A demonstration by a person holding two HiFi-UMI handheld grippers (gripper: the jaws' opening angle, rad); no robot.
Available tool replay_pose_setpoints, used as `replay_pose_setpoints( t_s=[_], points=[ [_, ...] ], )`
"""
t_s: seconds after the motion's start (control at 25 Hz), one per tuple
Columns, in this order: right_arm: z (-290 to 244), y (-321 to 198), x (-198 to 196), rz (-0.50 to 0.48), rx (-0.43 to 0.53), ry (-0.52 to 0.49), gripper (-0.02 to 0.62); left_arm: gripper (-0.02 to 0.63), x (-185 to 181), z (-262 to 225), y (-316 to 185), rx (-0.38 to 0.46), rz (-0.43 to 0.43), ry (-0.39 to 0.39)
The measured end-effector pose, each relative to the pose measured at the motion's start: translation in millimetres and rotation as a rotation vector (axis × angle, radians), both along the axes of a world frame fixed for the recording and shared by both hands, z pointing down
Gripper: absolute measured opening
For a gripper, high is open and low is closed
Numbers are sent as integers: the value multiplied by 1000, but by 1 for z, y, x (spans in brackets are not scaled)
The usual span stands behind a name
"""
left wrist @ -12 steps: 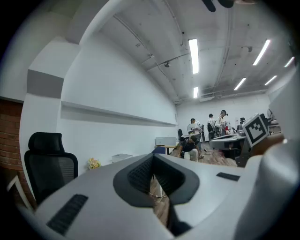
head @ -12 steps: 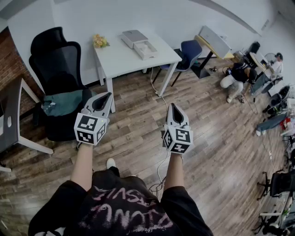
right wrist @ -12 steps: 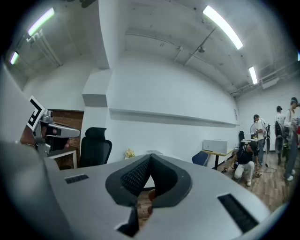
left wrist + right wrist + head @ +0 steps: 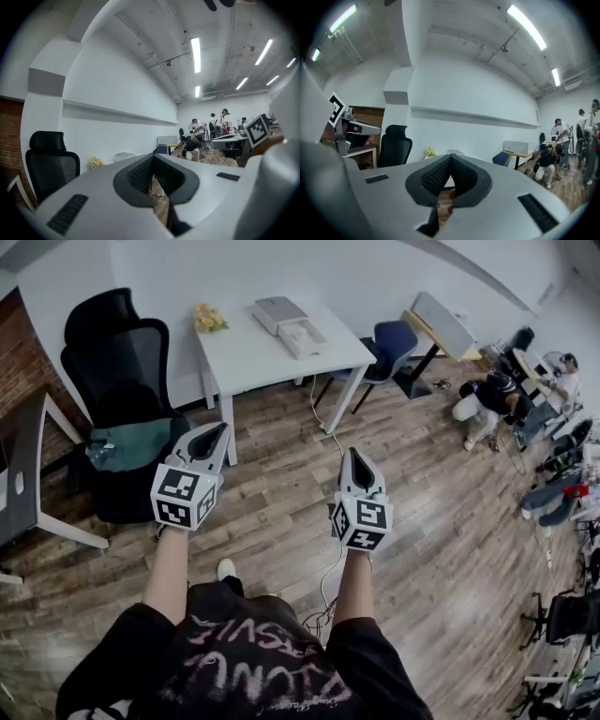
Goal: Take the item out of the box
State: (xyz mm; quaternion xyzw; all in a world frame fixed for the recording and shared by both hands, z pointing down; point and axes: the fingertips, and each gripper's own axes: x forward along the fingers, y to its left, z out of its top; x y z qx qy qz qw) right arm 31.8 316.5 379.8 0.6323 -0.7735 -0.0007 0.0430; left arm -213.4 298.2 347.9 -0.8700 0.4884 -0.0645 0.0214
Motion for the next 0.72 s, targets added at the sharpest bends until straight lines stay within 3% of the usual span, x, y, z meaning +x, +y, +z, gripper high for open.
replay_pose_setpoints(
  t_s=[0.16,0.72],
  points=[
    [0,-6,-8,-12,3,32,9,2,-5,3,-6,-6,1,-2],
    [9,-42,-25,17,-7,-15,9,2,-24,9,-49,-4,44,31]
  ],
)
